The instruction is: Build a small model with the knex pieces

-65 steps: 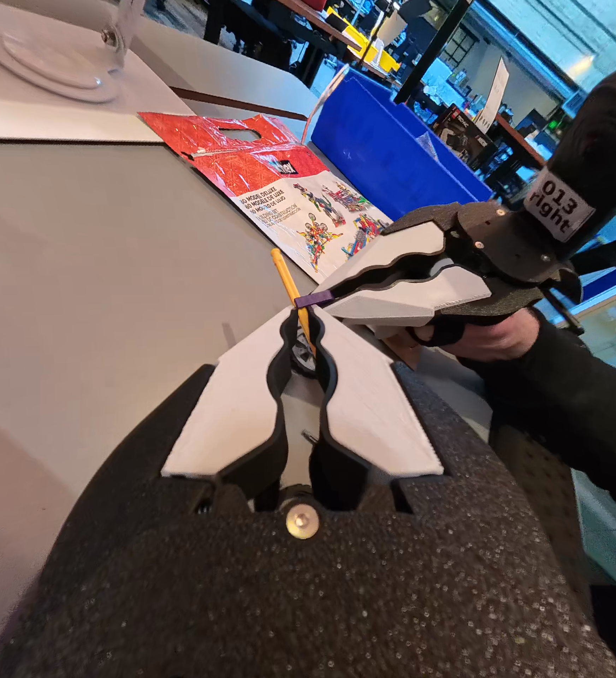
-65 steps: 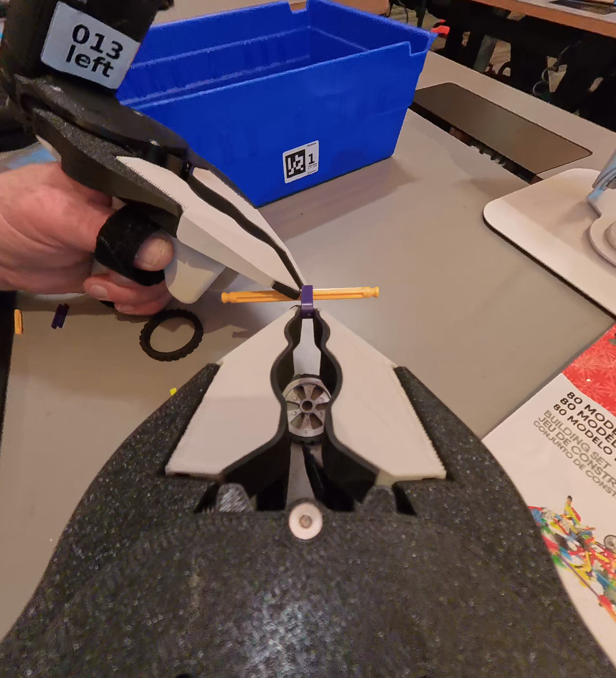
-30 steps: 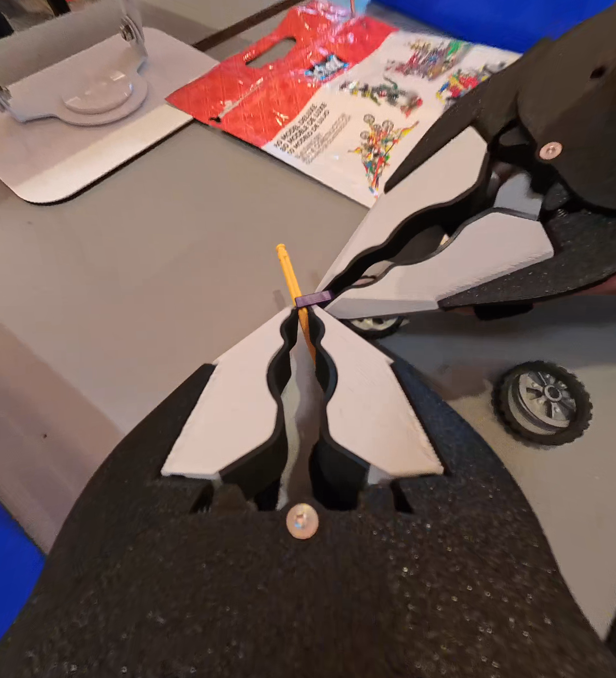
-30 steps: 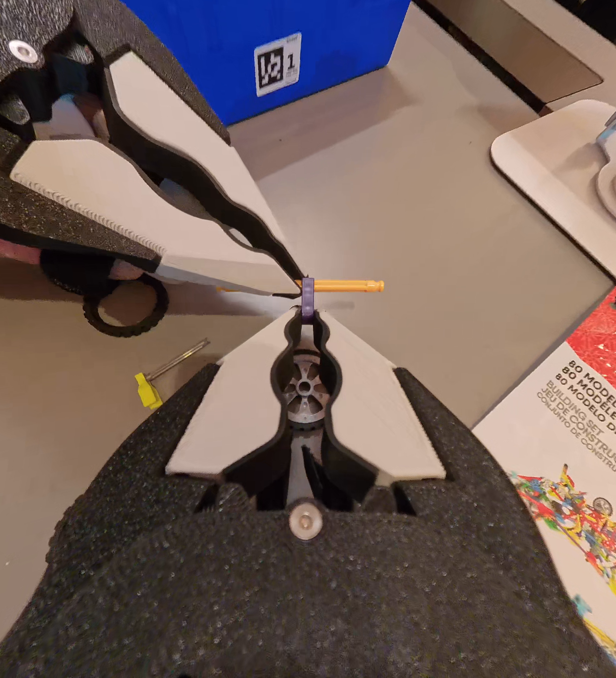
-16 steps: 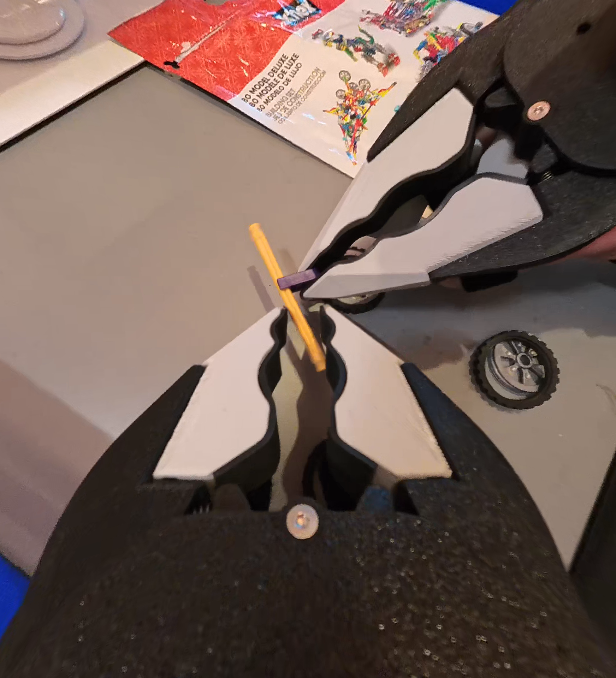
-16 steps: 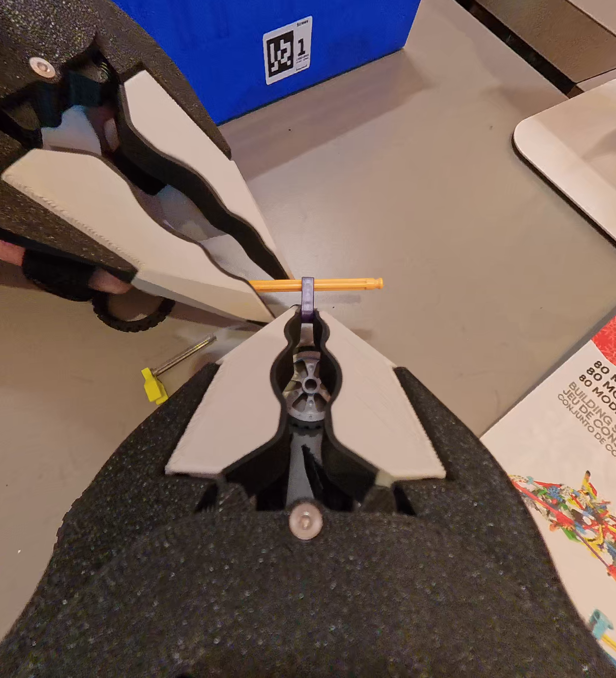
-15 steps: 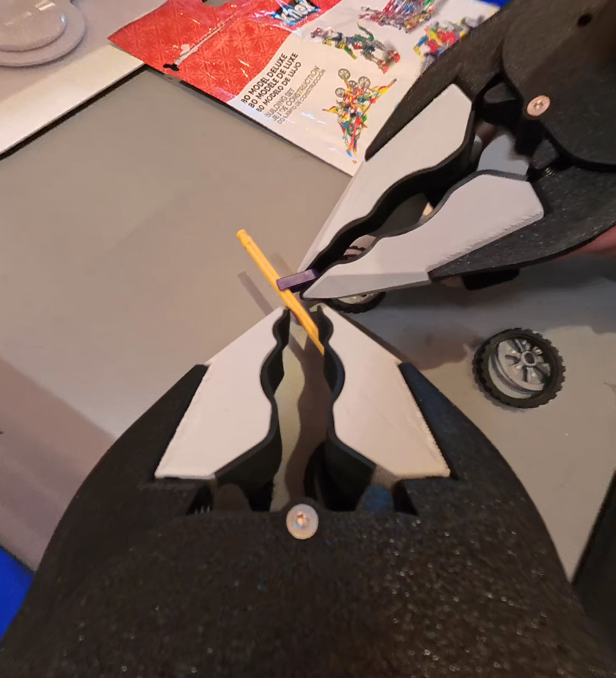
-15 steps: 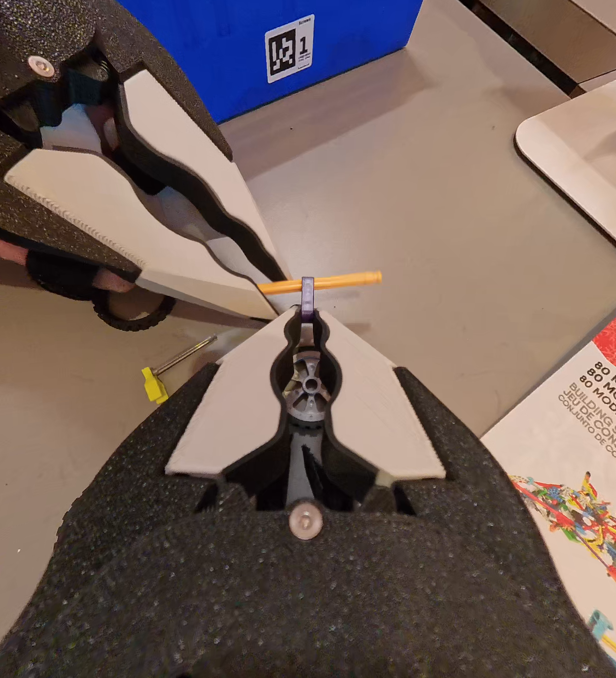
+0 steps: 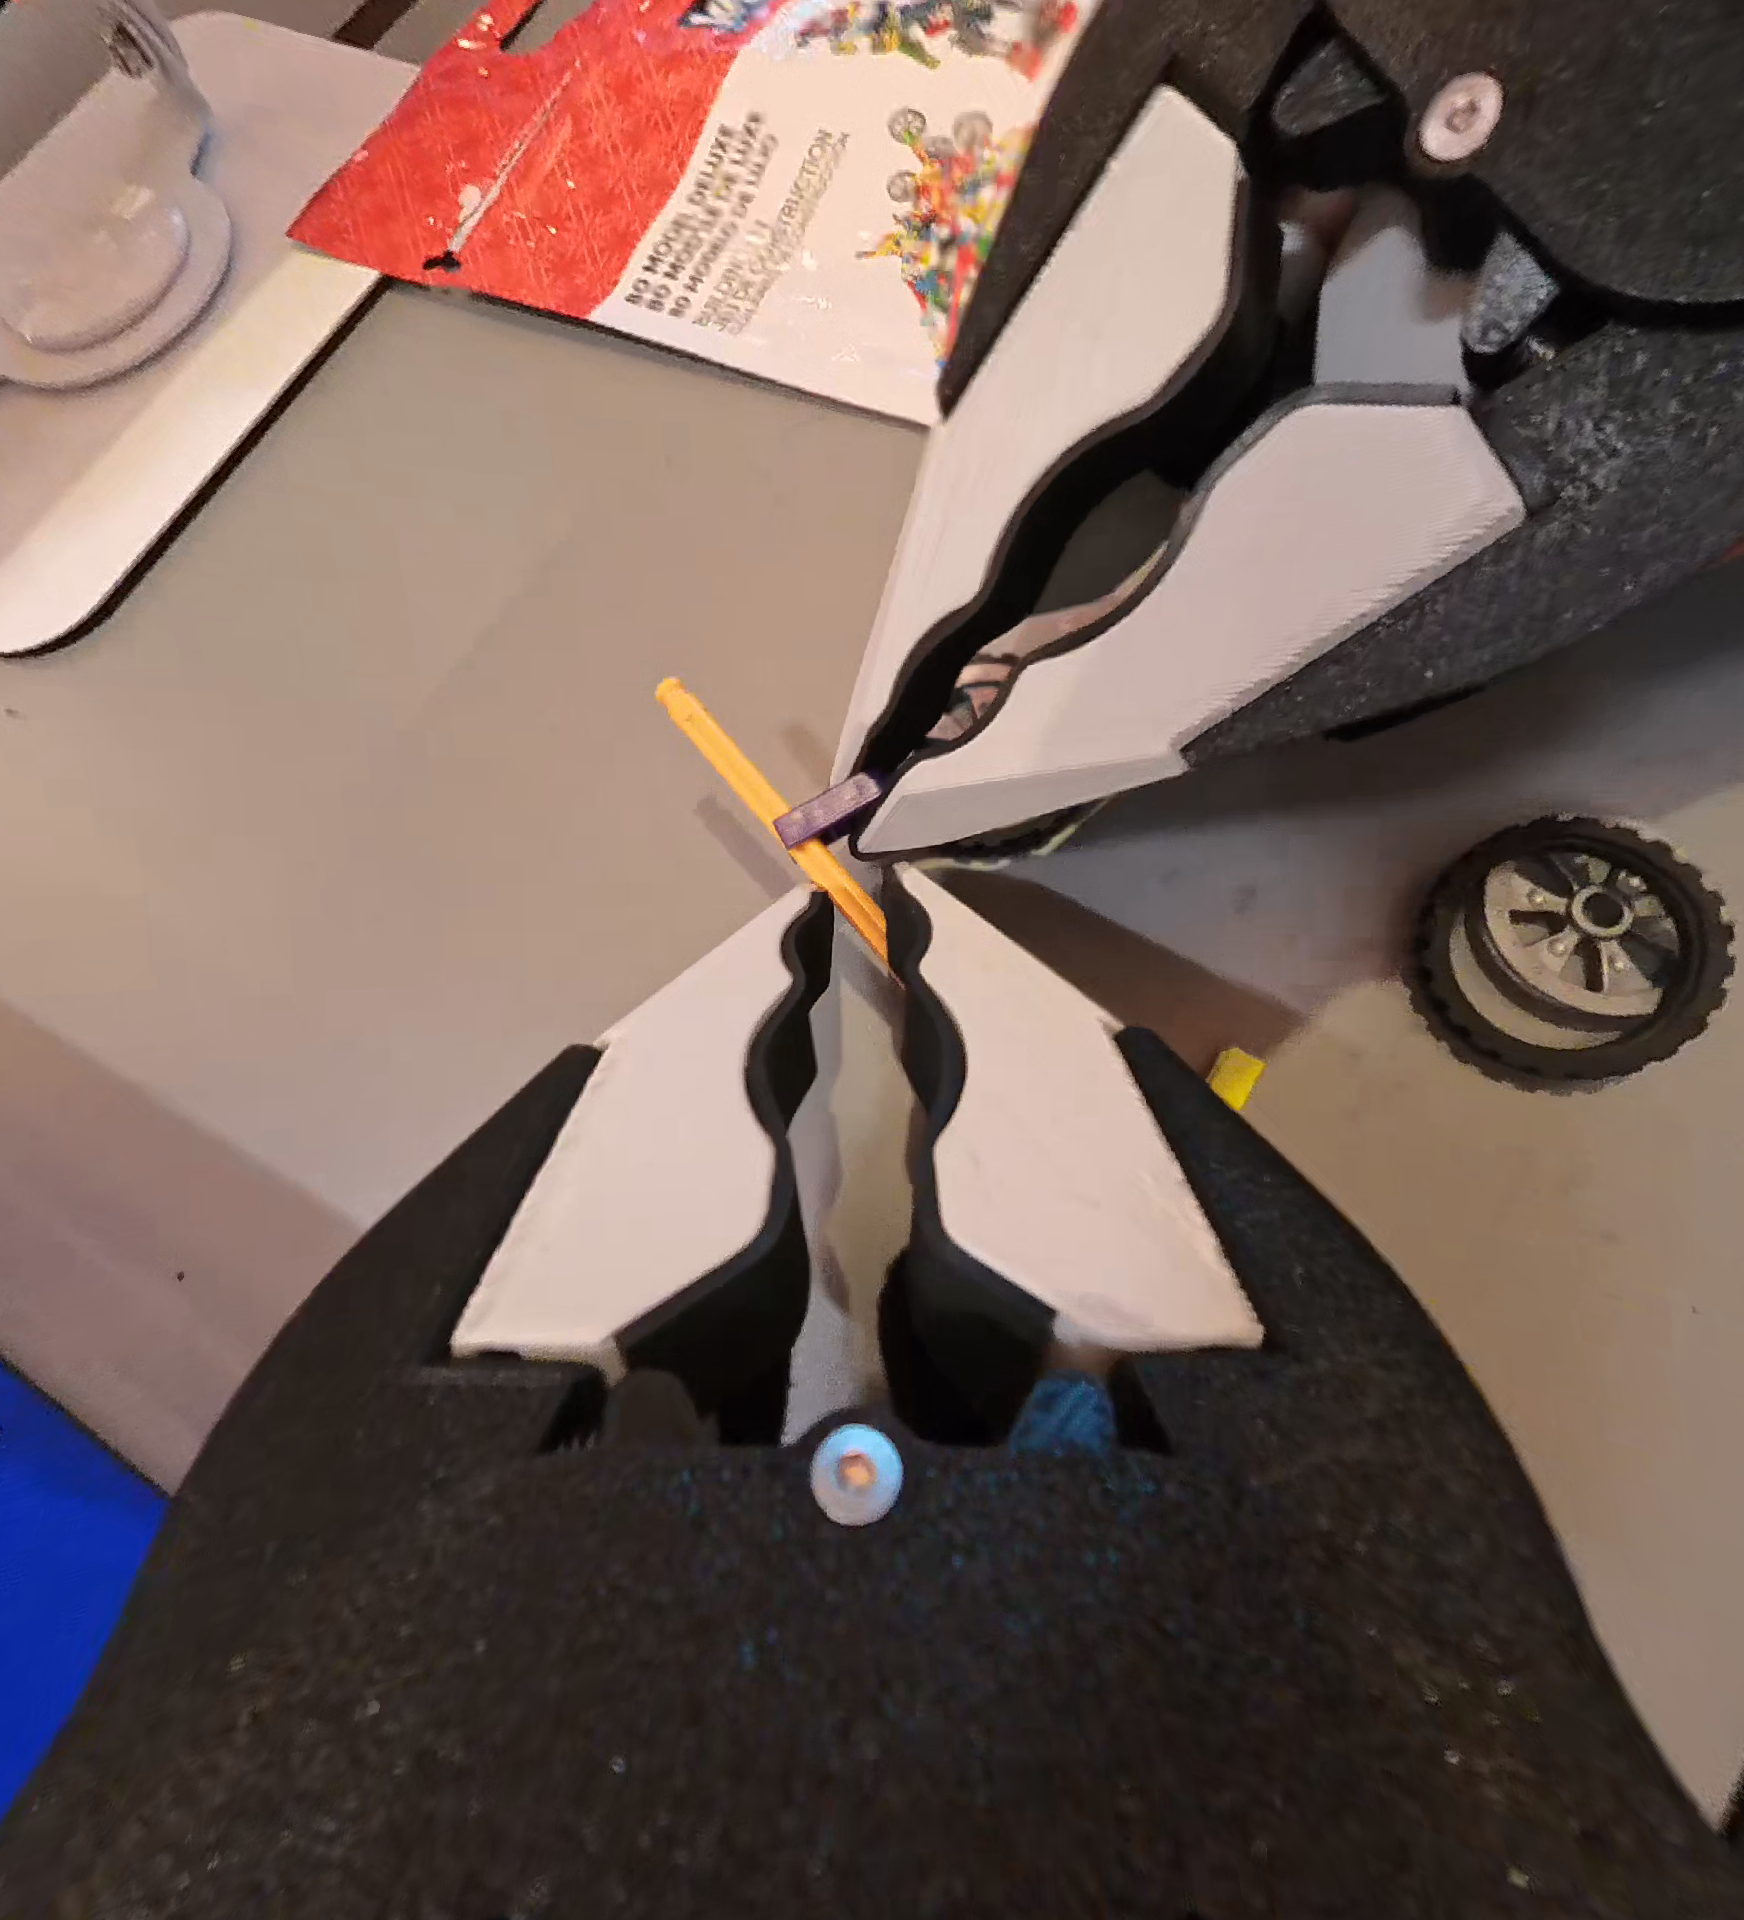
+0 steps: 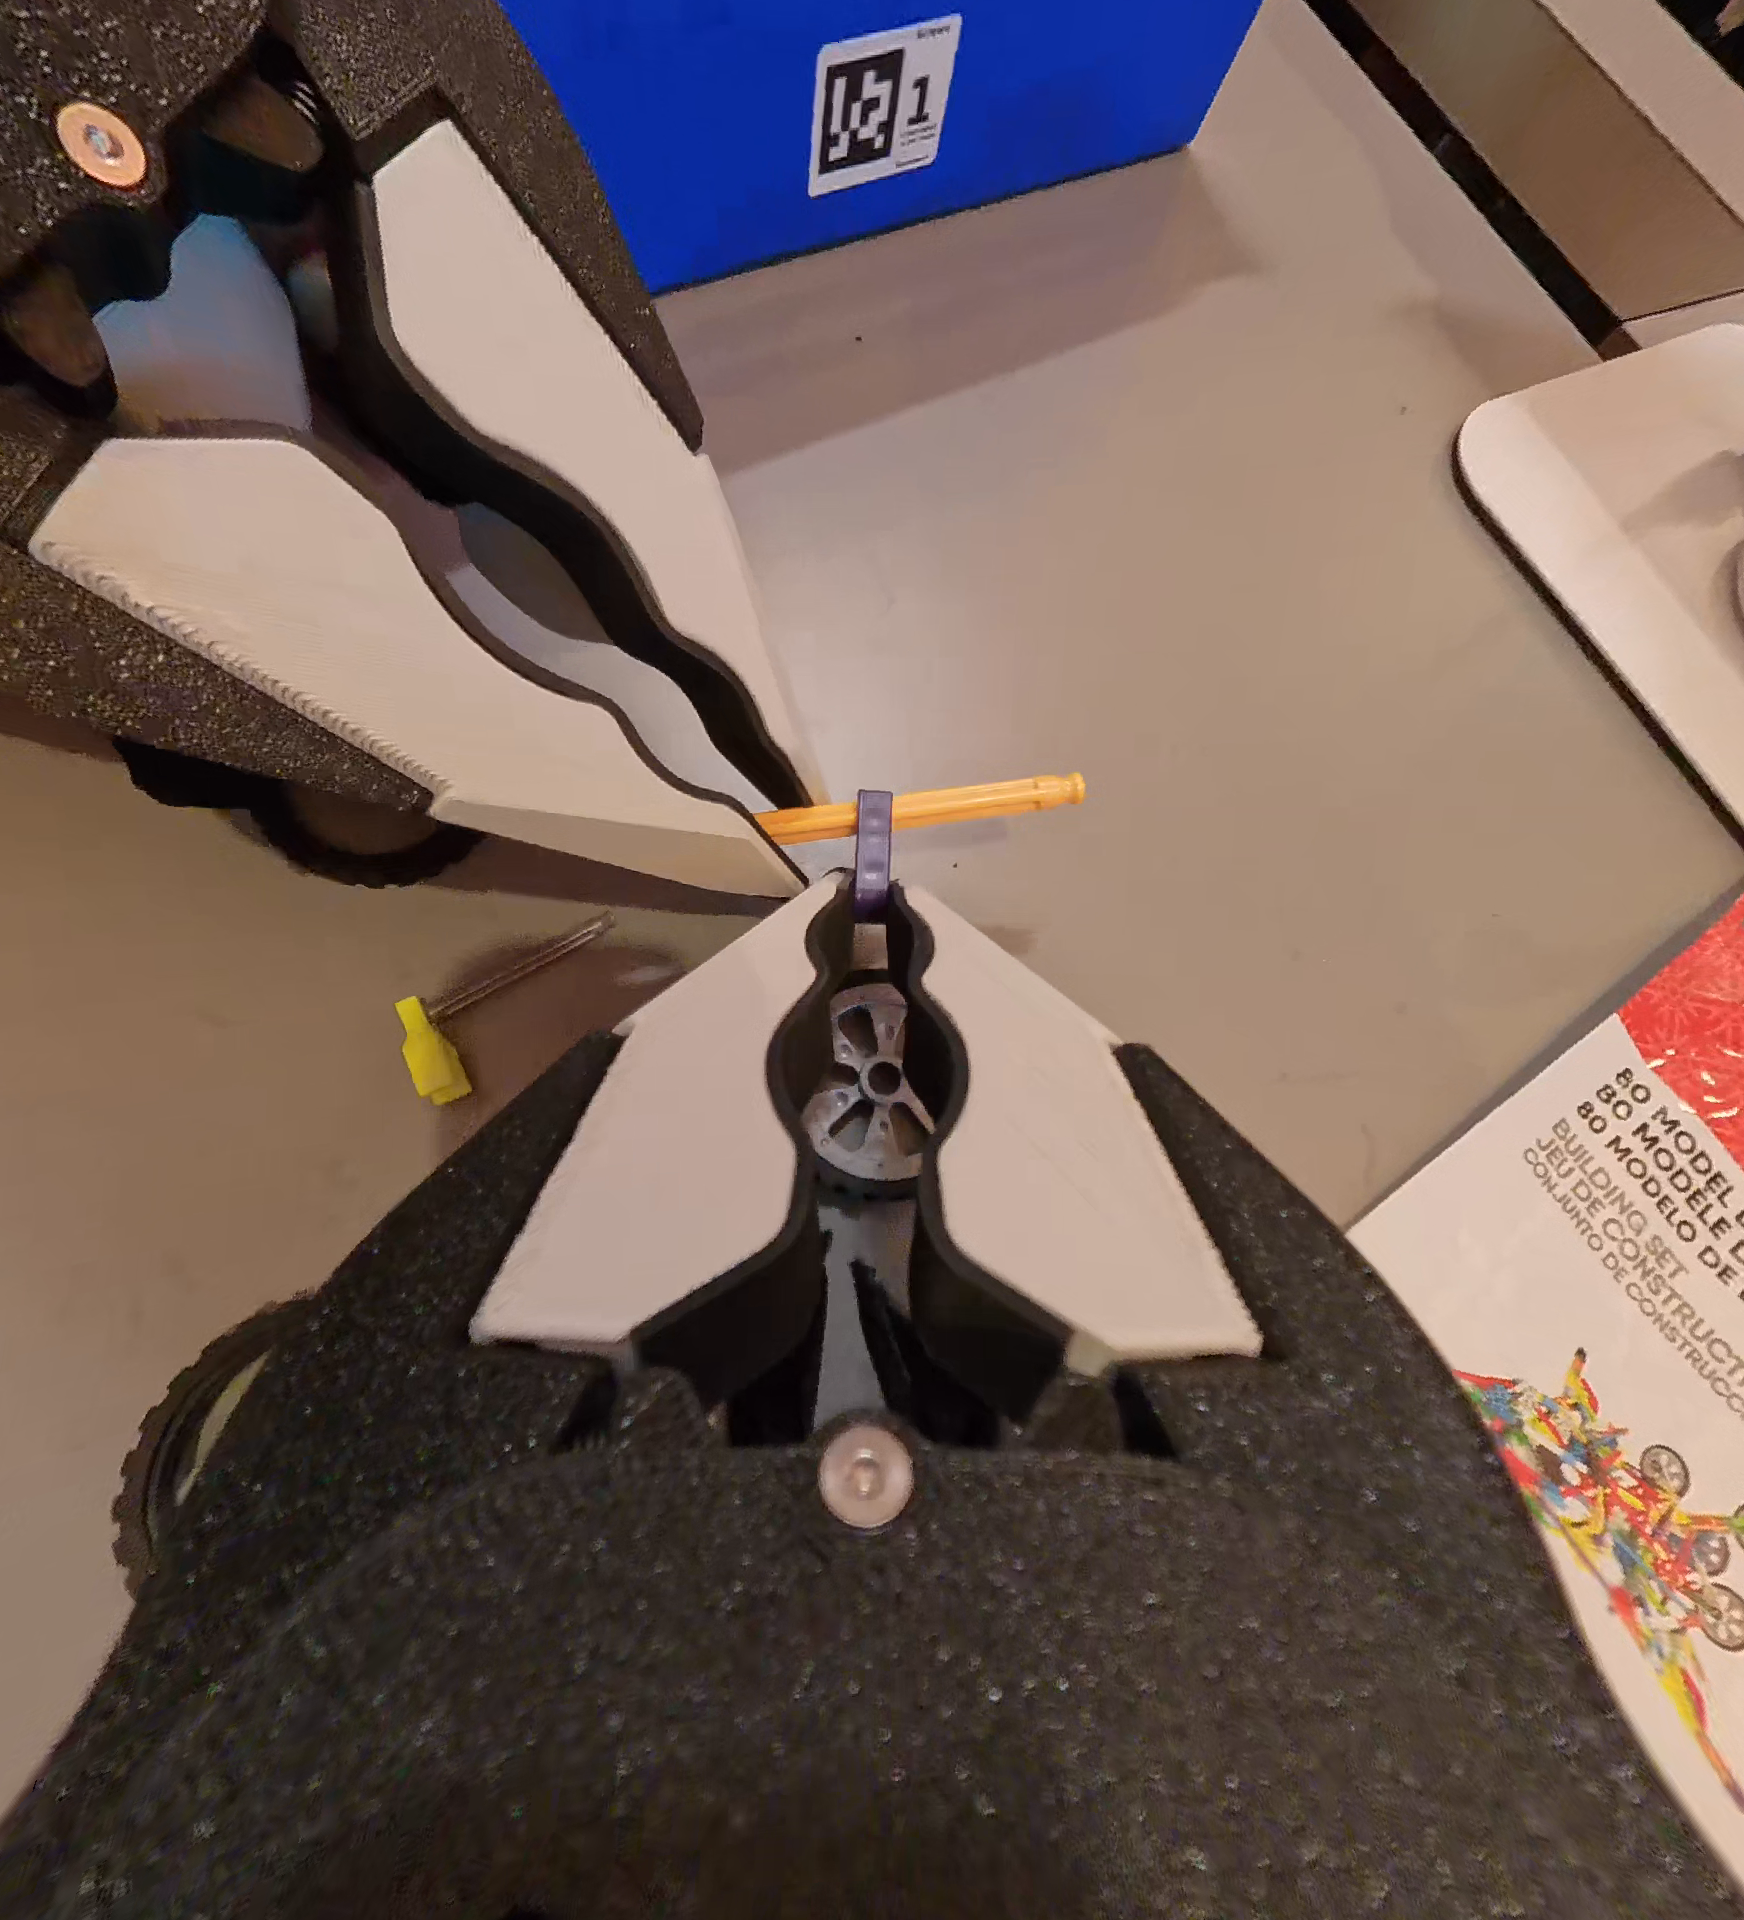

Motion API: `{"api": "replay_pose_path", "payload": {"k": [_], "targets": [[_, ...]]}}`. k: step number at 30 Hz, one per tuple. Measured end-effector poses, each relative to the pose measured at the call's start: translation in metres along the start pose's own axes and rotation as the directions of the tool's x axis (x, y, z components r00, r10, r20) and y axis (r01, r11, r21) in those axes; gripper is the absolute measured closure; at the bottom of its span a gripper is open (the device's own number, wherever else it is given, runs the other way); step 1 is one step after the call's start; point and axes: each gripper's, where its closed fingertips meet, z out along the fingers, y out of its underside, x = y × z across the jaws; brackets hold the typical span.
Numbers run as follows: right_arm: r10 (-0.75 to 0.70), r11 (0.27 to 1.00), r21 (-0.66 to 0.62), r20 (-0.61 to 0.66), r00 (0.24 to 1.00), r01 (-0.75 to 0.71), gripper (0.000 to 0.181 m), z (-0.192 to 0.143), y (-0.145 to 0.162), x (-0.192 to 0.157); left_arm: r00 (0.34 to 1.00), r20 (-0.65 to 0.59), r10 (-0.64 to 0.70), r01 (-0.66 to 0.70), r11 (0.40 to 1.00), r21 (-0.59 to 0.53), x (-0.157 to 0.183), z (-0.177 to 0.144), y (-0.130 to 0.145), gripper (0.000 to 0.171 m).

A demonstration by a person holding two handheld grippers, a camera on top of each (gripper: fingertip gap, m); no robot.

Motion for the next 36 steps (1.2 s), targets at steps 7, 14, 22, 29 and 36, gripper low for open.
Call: {"api": "replay_pose_path", "payload": {"k": [7,14,22,29,36], "targets": [[-0.114,0.993,-0.037,0.049,0.992,0.116,0.180,-0.001,0.009,-0.007,0.992,-0.007,0.126,-0.126,0.992,-0.025,0.012,0.004,0.006,0.166],[-0.151,0.987,0.066,0.116,0.982,0.144,0.178,-0.002,-0.015,-0.022,0.909,-0.202,0.365,-0.366,0.930,0.033,0.090,0.014,-0.001,0.167],[-0.162,0.986,-0.016,0.126,0.979,0.165,0.177,-0.003,0.008,-0.020,0.947,-0.181,0.266,-0.264,0.964,0.037,0.070,0.010,-0.001,0.171],[-0.095,0.995,0.047,0.131,0.987,0.089,0.176,-0.016,0.001,-0.010,0.956,-0.177,0.235,-0.229,0.972,0.053,0.061,0.003,-0.001,0.171],[-0.006,0.998,0.066,0.169,0.986,-0.005,0.176,-0.027,0.002,0.000,0.971,-0.163,0.176,-0.161,0.982,0.099,0.045,-0.016,-0.007,0.168]]}}
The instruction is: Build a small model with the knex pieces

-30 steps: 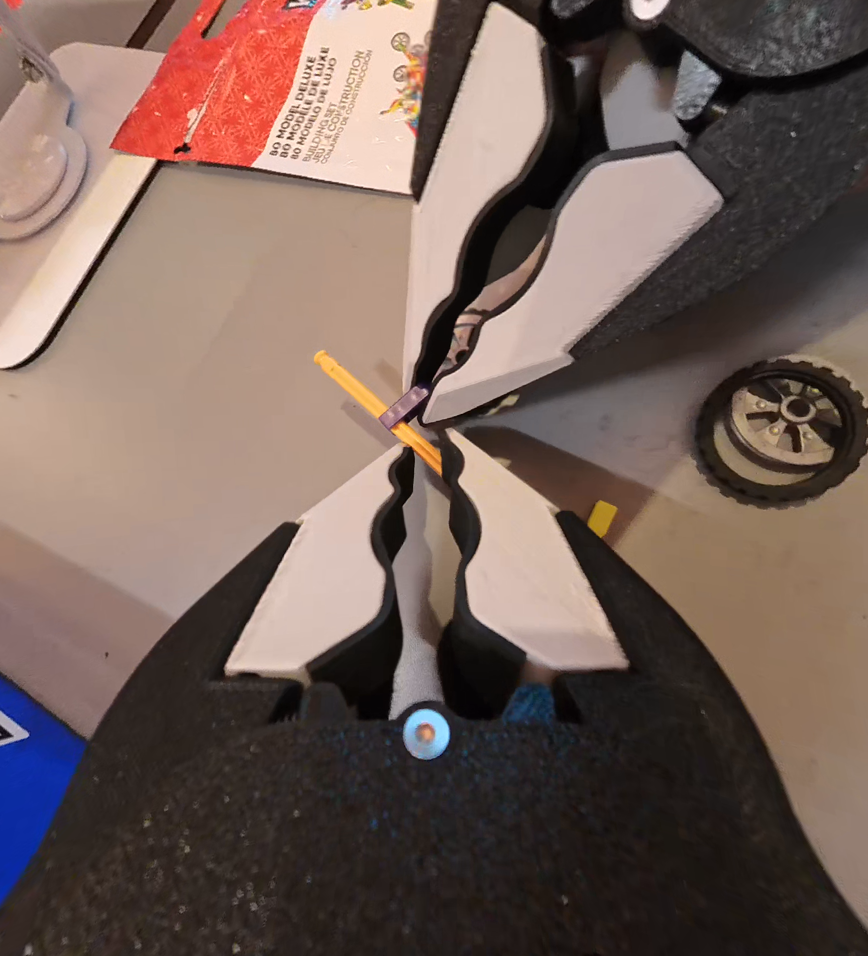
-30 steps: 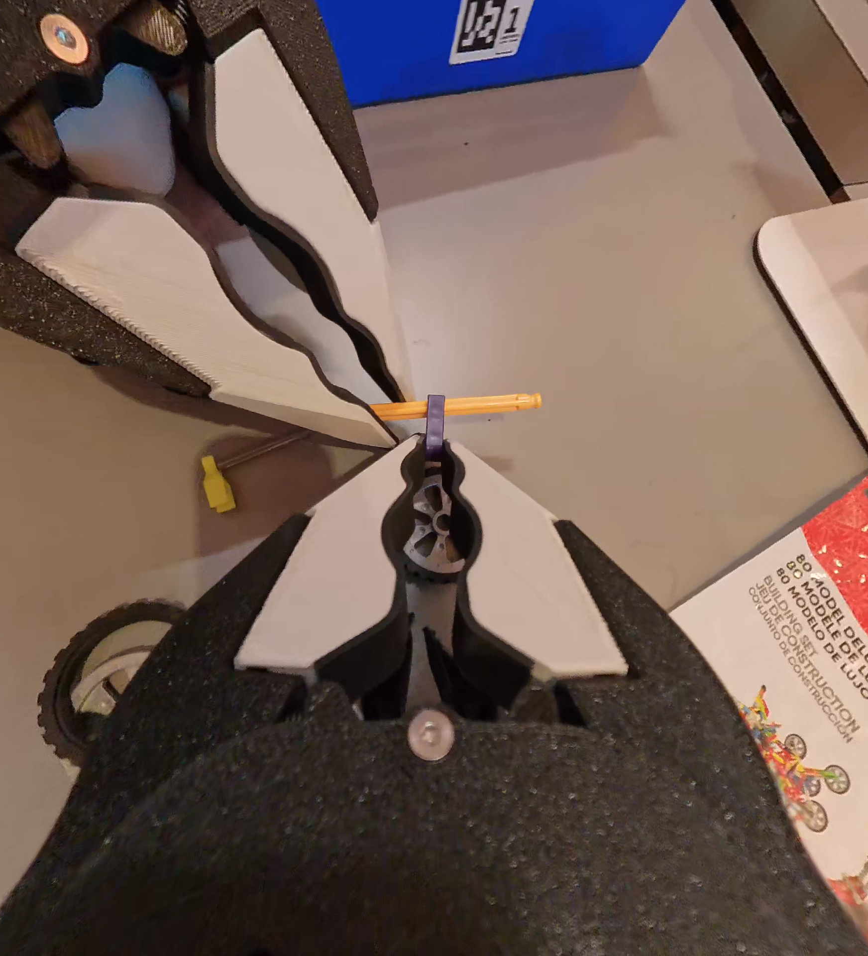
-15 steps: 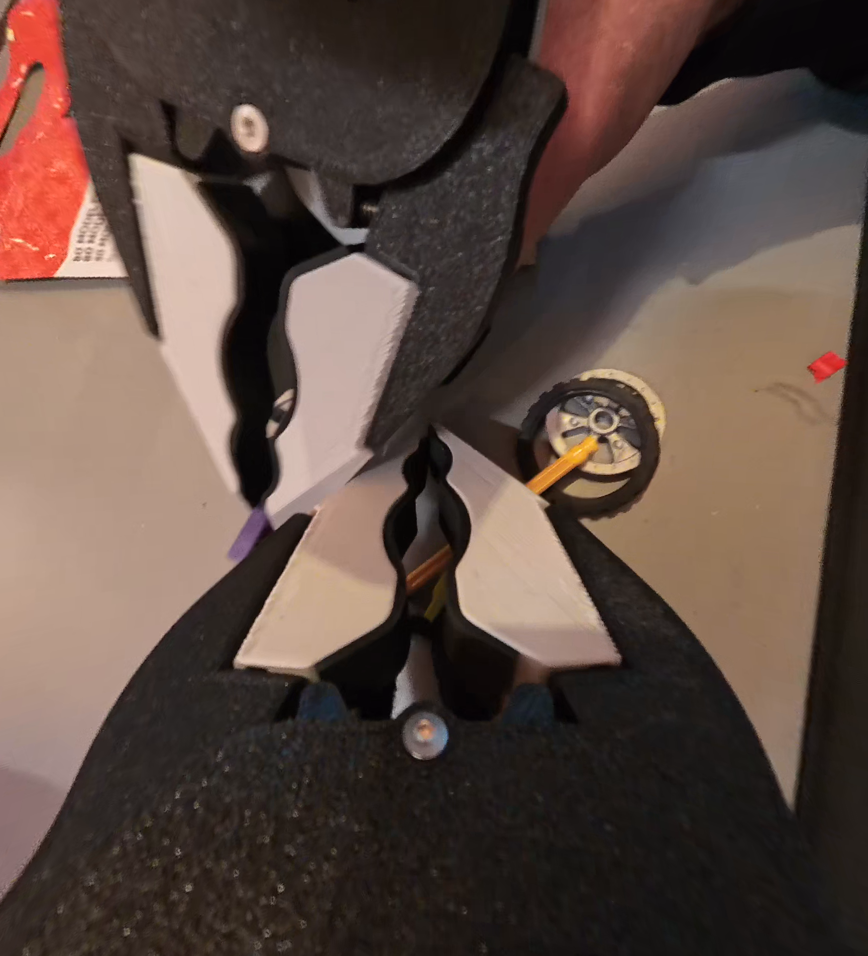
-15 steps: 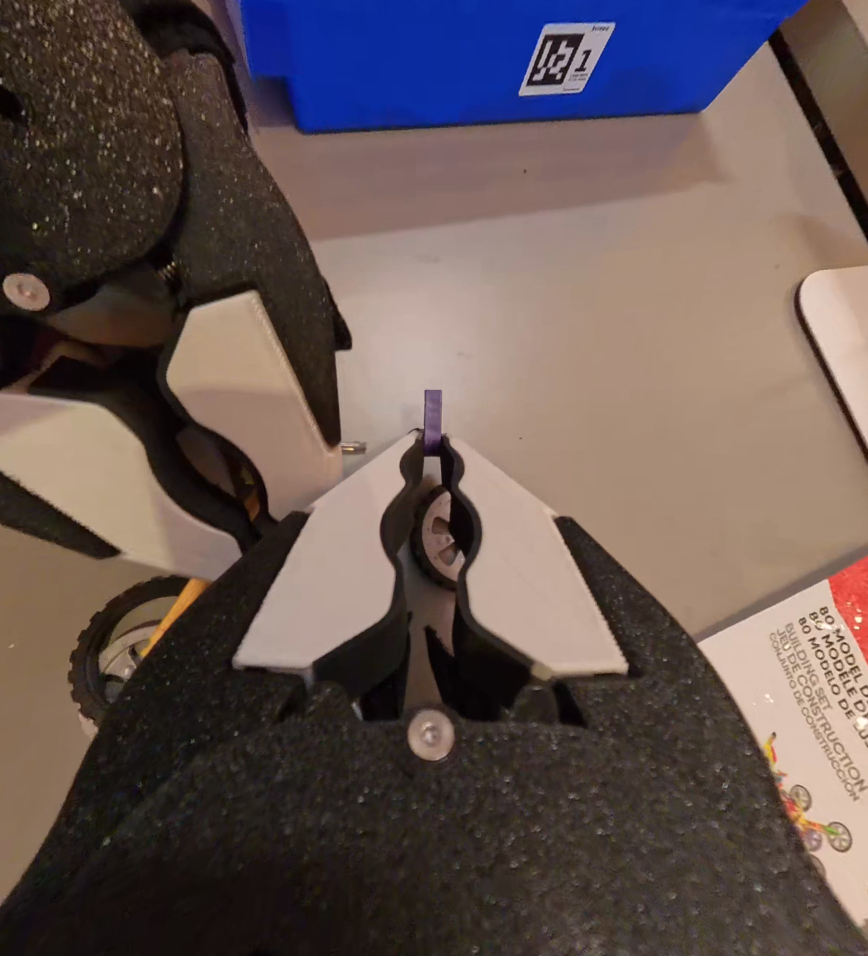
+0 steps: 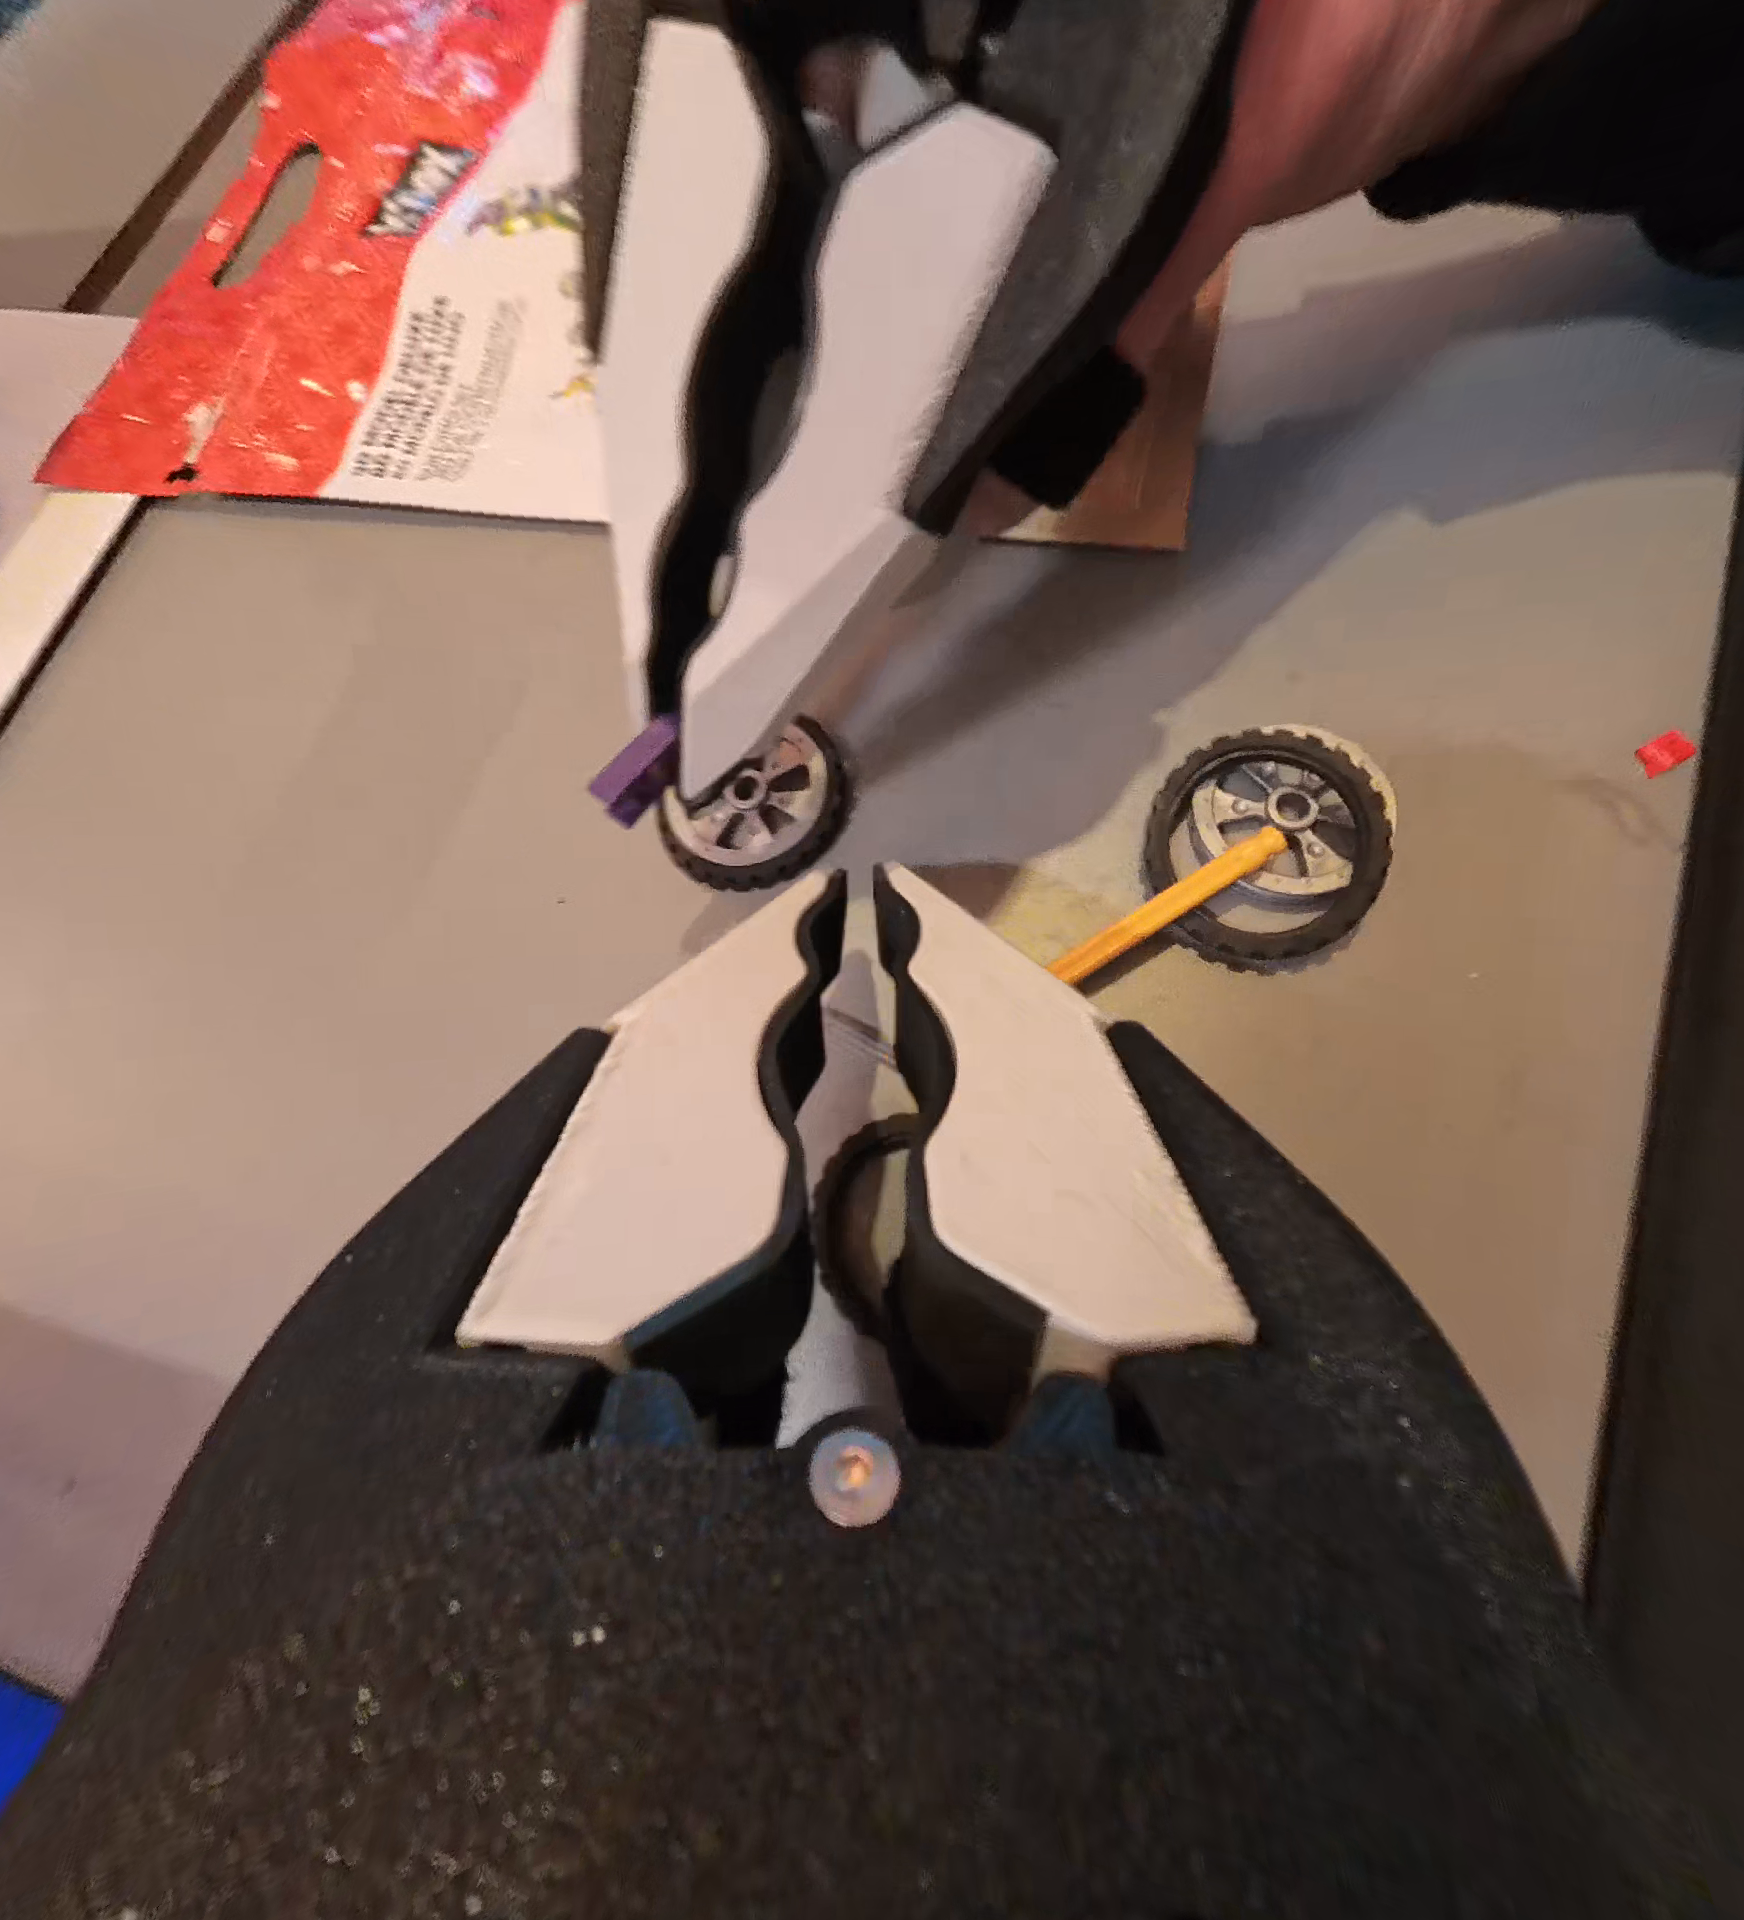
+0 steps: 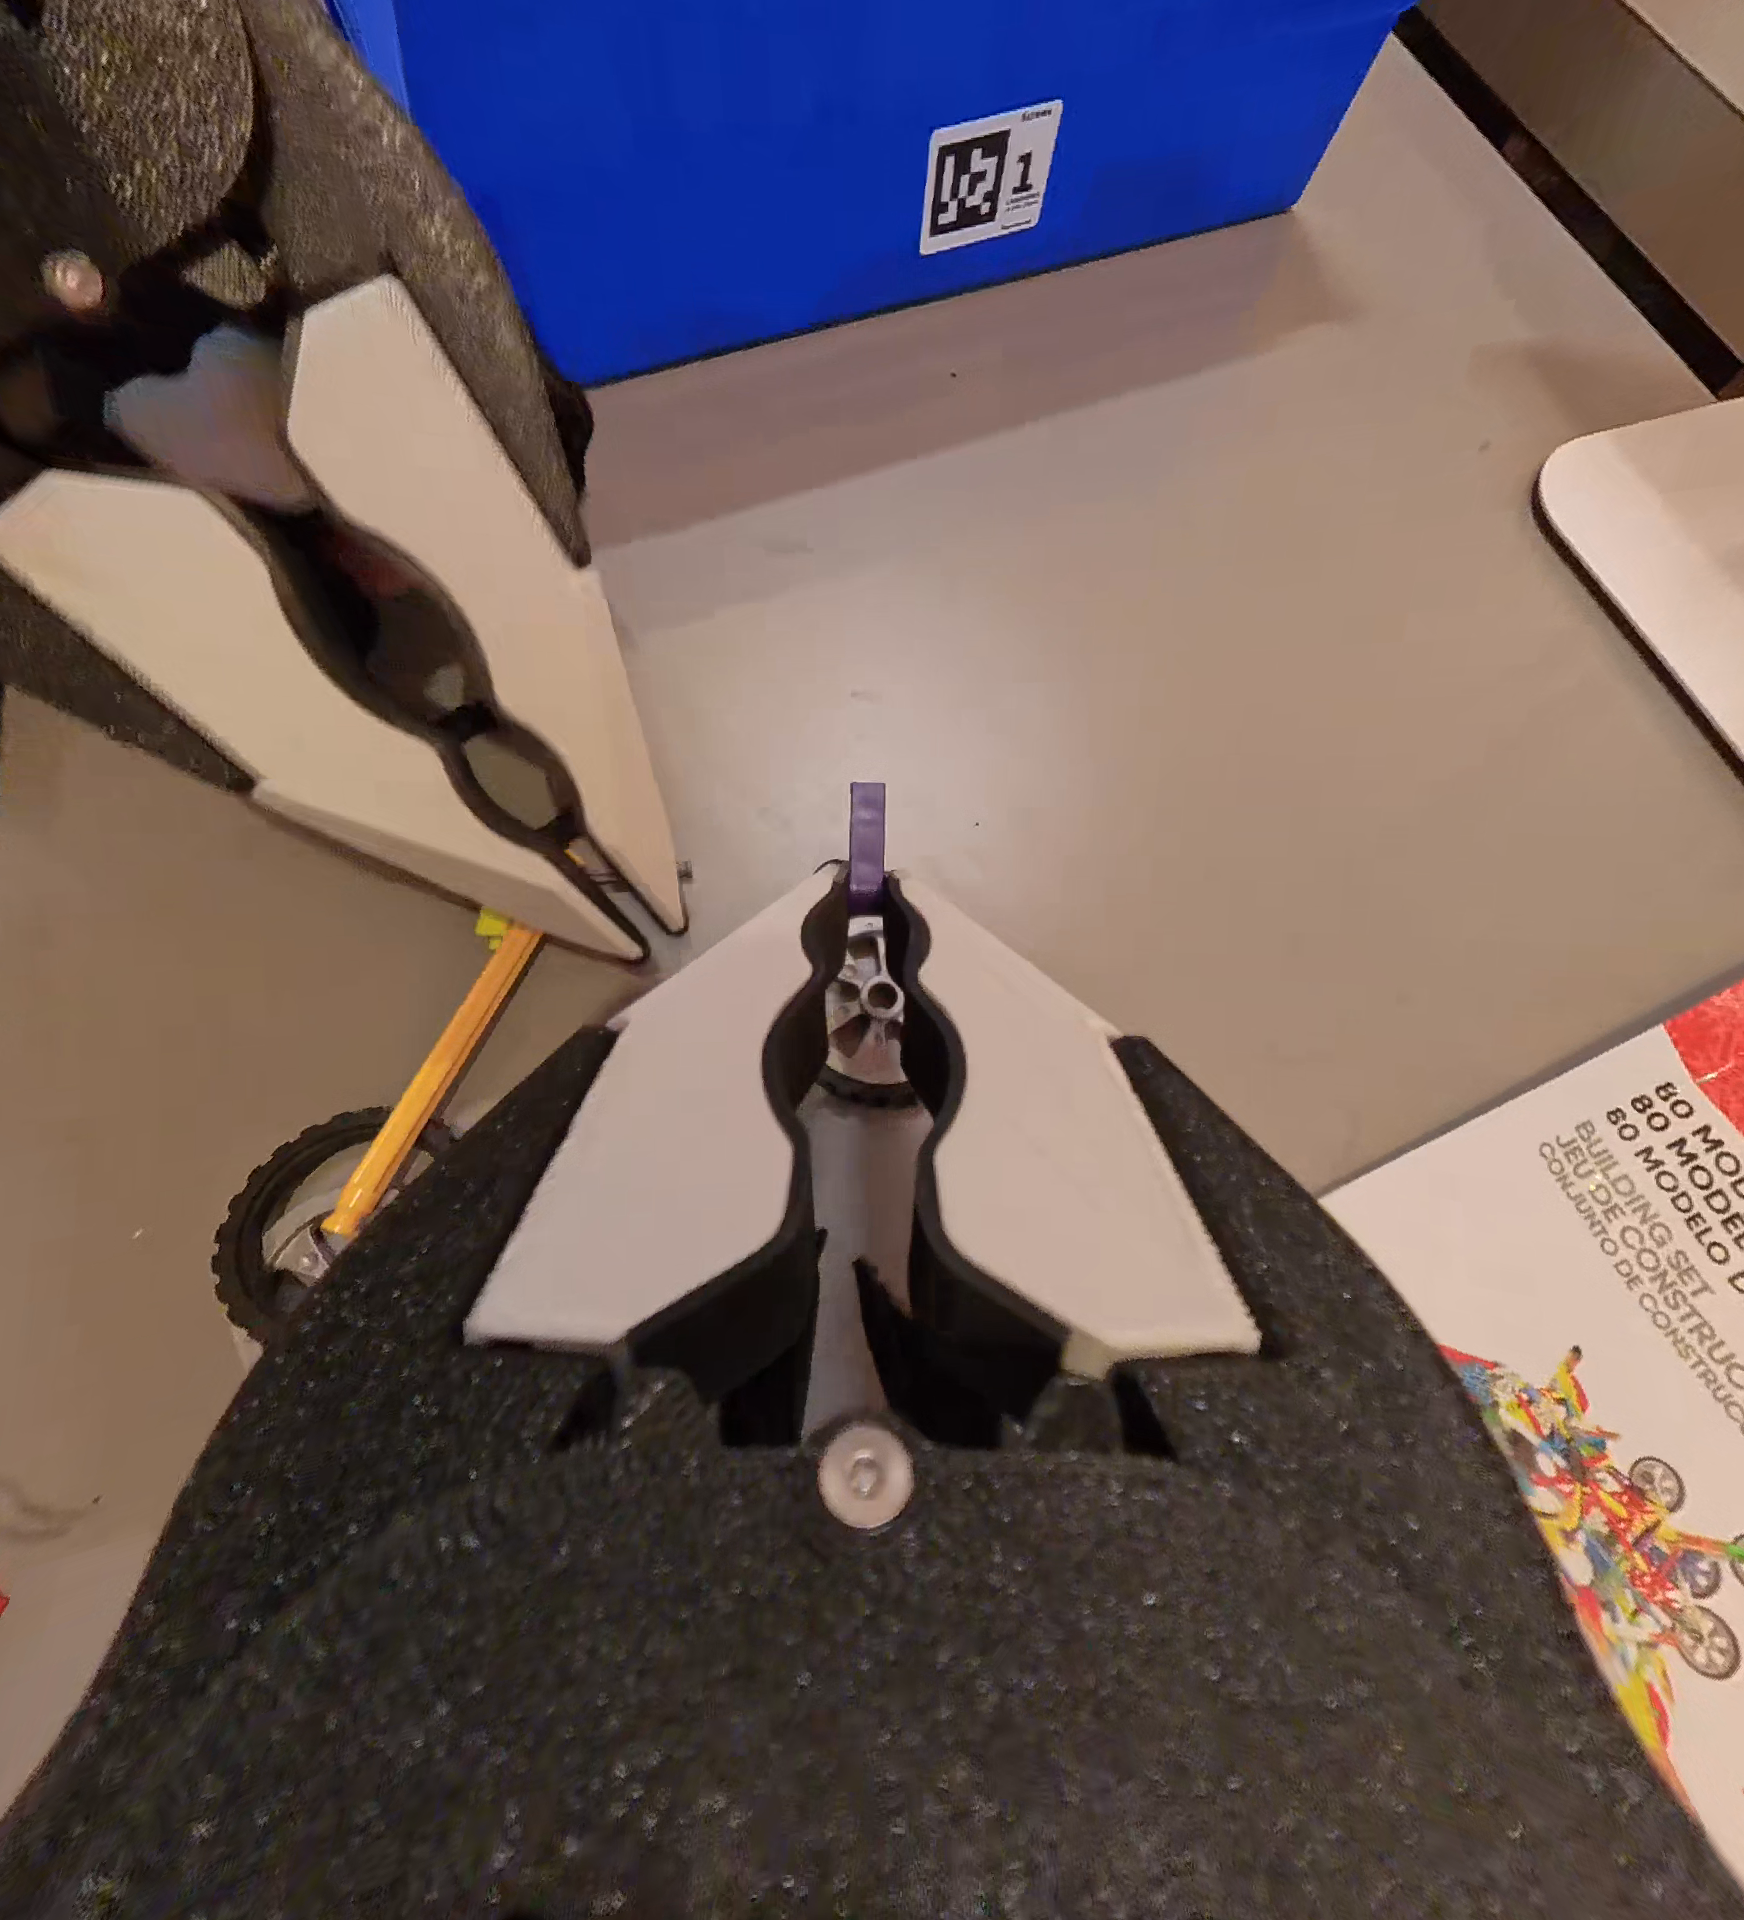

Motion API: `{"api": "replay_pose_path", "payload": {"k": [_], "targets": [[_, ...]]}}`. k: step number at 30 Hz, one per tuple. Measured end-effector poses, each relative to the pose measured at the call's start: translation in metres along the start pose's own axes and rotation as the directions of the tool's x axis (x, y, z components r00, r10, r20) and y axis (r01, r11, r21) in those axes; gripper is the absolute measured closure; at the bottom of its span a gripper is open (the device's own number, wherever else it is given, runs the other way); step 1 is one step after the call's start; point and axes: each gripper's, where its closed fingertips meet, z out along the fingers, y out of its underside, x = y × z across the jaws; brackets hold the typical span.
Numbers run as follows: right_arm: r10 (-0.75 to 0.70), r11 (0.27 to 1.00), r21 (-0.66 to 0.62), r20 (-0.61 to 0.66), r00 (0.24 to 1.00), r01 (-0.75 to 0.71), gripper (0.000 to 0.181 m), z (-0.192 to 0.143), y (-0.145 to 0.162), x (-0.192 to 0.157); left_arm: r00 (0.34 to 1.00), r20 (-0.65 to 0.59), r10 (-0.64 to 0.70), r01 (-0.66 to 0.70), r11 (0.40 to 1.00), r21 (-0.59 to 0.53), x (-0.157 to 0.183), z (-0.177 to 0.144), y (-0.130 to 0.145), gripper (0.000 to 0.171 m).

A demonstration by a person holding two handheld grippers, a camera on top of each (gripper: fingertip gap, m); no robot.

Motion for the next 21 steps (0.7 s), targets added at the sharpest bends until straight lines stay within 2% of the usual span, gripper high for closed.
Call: {"api": "replay_pose_path", "payload": {"k": [4,8,11,13,17,21], "targets": [[0.006,1.000,-0.008,0.025,1.000,-0.006,0.176,-0.002,0.002,-0.002,0.999,-0.041,-0.020,0.022,0.999,0.043,0.001,-0.014,-0.008,0.160],[-0.019,1.000,-0.017,0.059,0.998,0.020,0.176,-0.005,0.004,-0.007,0.981,-0.162,0.103,-0.104,0.995,-0.003,0.030,-0.015,-0.001,0.139],[-0.035,0.999,-0.018,0.080,0.996,0.037,0.176,-0.008,0.005,-0.011,0.965,-0.197,0.173,-0.189,0.980,-0.065,0.042,-0.007,0.010,0.134],[-0.046,0.999,-0.017,0.098,0.994,0.048,0.176,-0.010,0.006,-0.014,0.957,-0.217,0.193,-0.220,0.970,-0.107,0.048,-0.002,0.018,0.137],[-0.063,0.998,-0.018,0.112,0.992,0.065,0.176,-0.011,0.006,-0.017,0.951,-0.238,0.196,-0.226,0.968,-0.110,0.052,0.001,0.020,0.165],[-0.058,0.998,-0.011,0.120,0.991,0.060,0.176,-0.011,0.006,-0.018,0.963,-0.220,0.156,-0.185,0.976,-0.117,0.048,0.001,0.020,0.168]]}}
